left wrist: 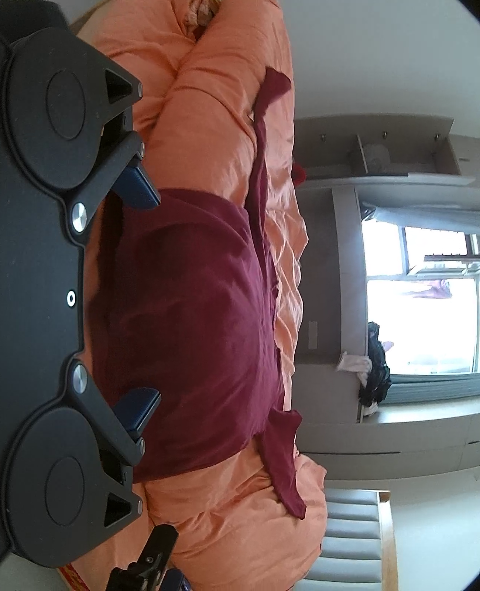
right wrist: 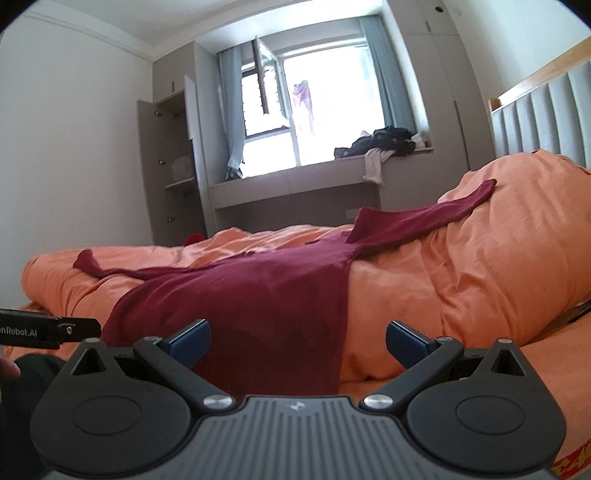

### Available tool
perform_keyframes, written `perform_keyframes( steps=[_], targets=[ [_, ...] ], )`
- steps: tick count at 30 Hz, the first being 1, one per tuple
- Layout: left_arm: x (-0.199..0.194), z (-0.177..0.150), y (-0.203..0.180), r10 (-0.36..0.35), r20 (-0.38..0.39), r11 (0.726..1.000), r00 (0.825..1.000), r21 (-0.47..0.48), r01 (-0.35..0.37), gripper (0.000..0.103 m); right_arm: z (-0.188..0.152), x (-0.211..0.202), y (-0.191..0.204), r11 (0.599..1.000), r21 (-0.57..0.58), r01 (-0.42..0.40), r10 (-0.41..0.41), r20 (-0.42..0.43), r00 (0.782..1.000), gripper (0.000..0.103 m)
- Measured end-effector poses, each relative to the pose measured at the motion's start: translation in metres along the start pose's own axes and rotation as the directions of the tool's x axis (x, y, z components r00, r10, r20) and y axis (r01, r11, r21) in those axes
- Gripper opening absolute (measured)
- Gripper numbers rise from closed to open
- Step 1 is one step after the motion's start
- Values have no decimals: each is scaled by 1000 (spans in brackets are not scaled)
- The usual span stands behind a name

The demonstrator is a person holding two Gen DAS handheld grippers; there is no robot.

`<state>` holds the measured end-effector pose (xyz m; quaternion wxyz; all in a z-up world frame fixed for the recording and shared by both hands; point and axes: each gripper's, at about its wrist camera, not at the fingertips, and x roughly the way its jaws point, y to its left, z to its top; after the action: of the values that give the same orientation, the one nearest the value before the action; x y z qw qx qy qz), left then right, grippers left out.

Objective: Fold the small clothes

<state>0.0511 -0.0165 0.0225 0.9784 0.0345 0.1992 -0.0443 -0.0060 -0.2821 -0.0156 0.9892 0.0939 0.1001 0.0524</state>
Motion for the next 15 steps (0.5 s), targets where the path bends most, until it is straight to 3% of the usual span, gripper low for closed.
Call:
perform_keyframes(
  steps=[8,15],
  targets=[
    [41,53,-5,15,23,990,1000,139,-18,103,12,34,-26,998,51,-38,36,41,998,103],
    [100,103,-1,-6,48,987,999,161,-2,103,29,81,-64,997,70,-23,22,13,1000,103]
  ],
)
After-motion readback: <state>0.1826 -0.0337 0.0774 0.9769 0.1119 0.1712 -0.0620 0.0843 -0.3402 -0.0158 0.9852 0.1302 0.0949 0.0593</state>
